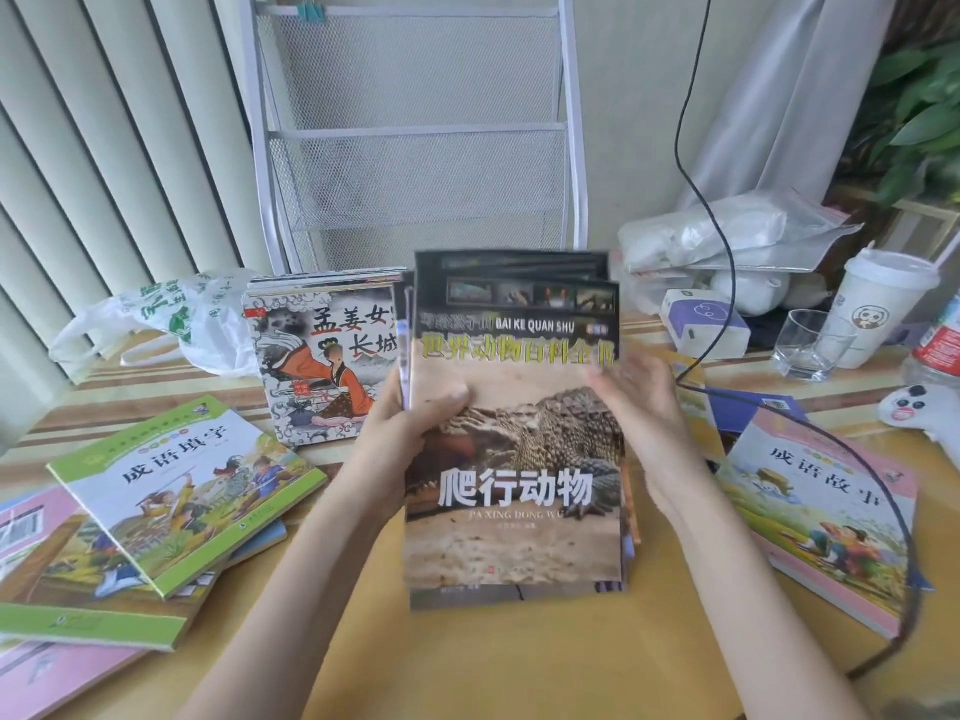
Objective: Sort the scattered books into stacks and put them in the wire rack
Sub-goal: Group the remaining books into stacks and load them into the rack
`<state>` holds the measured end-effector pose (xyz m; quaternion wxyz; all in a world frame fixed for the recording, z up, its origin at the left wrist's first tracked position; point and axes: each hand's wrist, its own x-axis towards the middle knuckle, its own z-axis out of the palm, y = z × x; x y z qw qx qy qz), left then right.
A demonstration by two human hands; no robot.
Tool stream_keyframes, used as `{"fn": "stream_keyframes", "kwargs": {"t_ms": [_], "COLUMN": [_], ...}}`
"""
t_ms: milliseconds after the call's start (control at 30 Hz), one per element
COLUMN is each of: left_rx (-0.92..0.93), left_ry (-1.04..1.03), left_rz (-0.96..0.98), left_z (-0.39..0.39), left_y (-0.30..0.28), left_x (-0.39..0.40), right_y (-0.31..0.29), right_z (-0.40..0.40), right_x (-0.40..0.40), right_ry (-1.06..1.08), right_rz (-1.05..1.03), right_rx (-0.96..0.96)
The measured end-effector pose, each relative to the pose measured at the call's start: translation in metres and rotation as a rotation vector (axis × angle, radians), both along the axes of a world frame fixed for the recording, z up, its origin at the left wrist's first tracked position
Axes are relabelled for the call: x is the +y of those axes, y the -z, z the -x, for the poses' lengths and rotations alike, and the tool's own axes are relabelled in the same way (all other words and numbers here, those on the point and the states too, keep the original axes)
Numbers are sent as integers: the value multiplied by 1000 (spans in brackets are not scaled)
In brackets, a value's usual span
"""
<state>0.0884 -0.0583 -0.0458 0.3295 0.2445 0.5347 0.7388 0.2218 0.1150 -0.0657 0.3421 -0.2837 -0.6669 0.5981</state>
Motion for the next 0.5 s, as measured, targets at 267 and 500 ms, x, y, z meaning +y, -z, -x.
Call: {"fn": "stream_keyframes", "kwargs": {"t_ms": [267, 500], "left_rx": [286, 421], "left_ry": [-63, -148], "left_rz": [-112, -246], "left_z": [8, -4], "left_y": [-20, -45], "left_x": [-31, -31], "right_y": [-50, -59], "right_z": [2, 13], "right_x": [-39, -49], "right_ry": [-194, -229], "right_rz": [-9, -133], "right_rx": [206, 279]}}
